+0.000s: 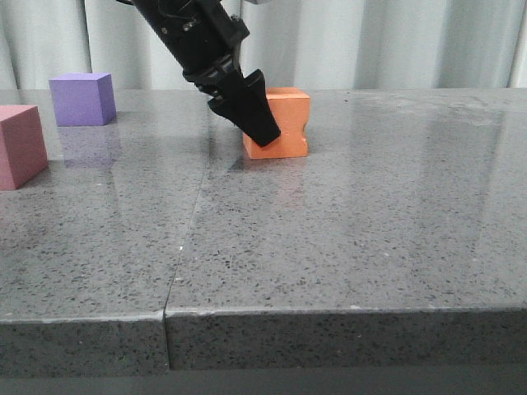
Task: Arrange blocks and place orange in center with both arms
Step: 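Lower the left gripper onto the orange cube and close on it, then lift the orange cube with the left gripper and carry it beside the purple cube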
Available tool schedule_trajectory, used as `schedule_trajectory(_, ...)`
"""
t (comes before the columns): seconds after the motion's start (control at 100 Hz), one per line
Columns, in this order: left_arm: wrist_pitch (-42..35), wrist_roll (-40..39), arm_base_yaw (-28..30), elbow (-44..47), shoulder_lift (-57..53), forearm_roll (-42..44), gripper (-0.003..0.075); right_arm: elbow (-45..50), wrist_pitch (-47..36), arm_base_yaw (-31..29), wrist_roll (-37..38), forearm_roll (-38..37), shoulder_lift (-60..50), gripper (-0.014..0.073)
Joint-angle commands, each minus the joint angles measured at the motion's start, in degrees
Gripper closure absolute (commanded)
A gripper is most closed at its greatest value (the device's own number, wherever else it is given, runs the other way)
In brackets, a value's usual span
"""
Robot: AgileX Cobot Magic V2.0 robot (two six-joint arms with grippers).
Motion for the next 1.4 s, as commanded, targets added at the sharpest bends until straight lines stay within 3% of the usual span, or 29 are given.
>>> schedule_trajectory(0.0, -1.1, 0.2, -0.4, -1.9, -3.5, -2.5, 0.016, -1.5, -4.5, -0.1, -0.3, -0.1, 0.4, 0.0662)
schedule_trajectory(0.17, -1.1, 0.2, -0.4, -1.9, -3.5, -2.5, 0.0328, -1.5, -4.5, -0.1, -0.3, -0.1, 0.4, 0.0662)
schedule_trajectory(0.29, -1.0, 0.2, -0.4, -1.9, -3.5, -2.5, 0.0391, -1.5, -4.5, -0.1, -0.3, -0.1, 0.4, 0.0662)
schedule_trajectory(0.66, -0.6, -1.2, -0.4, -1.9, -4.5, -2.5, 0.0405, -1.5, -4.5, -0.1, -0.3, -0.1, 0.4, 0.0662)
schedule_trajectory(1.06, -2.5, -24.6, 2.2, -1.9, -9.6, 2.5, 0.0407, -1.5, -4.5, -0.1, -0.3, -0.1, 0.4, 0.0662)
schedule_trajectory(1.39, -2.0, -48.3, 3.0, -1.7, -14.8, 23.0, 0.0409, -1.5, -4.5, -0.1, -0.3, -0.1, 0.4, 0.0662)
